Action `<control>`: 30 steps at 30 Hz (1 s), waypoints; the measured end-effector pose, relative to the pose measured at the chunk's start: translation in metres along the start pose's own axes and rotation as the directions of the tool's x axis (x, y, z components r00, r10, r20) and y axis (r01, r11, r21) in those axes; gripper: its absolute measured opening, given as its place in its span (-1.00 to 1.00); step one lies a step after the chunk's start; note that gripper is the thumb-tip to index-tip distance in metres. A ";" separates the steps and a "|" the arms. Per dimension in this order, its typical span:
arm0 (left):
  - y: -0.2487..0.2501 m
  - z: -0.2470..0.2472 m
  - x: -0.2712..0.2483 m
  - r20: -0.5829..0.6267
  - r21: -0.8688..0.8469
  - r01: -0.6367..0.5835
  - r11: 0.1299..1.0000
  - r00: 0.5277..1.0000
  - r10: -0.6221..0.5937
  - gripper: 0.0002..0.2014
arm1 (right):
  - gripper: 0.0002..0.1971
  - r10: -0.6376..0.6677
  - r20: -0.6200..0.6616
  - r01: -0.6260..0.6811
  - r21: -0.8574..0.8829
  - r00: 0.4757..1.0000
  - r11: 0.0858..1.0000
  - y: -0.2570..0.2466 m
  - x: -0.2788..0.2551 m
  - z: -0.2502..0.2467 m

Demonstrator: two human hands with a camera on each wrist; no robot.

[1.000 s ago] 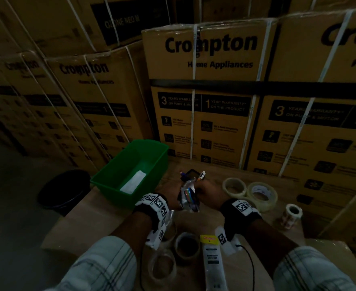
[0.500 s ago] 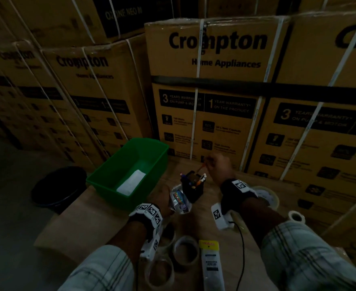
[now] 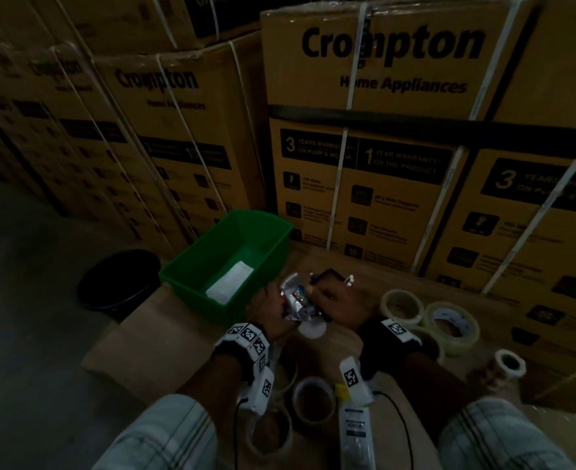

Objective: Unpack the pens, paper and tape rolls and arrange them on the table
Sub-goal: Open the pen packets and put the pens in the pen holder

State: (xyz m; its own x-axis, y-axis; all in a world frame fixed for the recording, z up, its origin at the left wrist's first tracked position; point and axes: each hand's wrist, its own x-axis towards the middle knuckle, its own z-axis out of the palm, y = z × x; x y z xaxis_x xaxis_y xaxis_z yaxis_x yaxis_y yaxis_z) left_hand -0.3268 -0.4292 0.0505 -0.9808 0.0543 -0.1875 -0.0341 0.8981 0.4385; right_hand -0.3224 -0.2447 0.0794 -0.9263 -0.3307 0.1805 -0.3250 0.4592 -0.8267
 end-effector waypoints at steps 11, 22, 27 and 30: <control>0.011 -0.001 -0.047 0.100 0.033 -0.007 0.999 0.995 0.003 0.26 | -0.69 0.234 0.181 -0.261 0.144 0.955 0.955 0.033 -0.035 0.005; -0.004 0.022 -0.070 0.171 -0.053 -0.137 0.989 0.975 0.144 0.25 | -0.76 0.528 -0.119 -0.540 -0.125 0.841 0.832 0.051 -0.094 0.019; -0.023 0.033 -0.073 0.188 -0.121 -0.159 0.980 0.966 0.180 0.35 | -0.71 0.716 -0.065 -0.658 -0.458 0.695 0.598 0.043 -0.130 0.051; -0.031 0.040 -0.078 0.197 -0.153 -0.184 0.971 0.957 0.212 0.31 | -0.63 0.739 -0.155 -0.717 -0.436 0.656 0.545 0.036 -0.152 0.069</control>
State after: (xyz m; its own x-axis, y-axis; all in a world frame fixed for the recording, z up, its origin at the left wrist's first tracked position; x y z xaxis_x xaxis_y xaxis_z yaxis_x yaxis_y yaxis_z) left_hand -0.2411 -0.4433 0.0163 -0.9083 0.3284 -0.2592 0.1179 0.7953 0.5946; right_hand -0.1798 -0.2350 -0.0145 -0.8772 0.2503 -0.4098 0.4038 0.8464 -0.3473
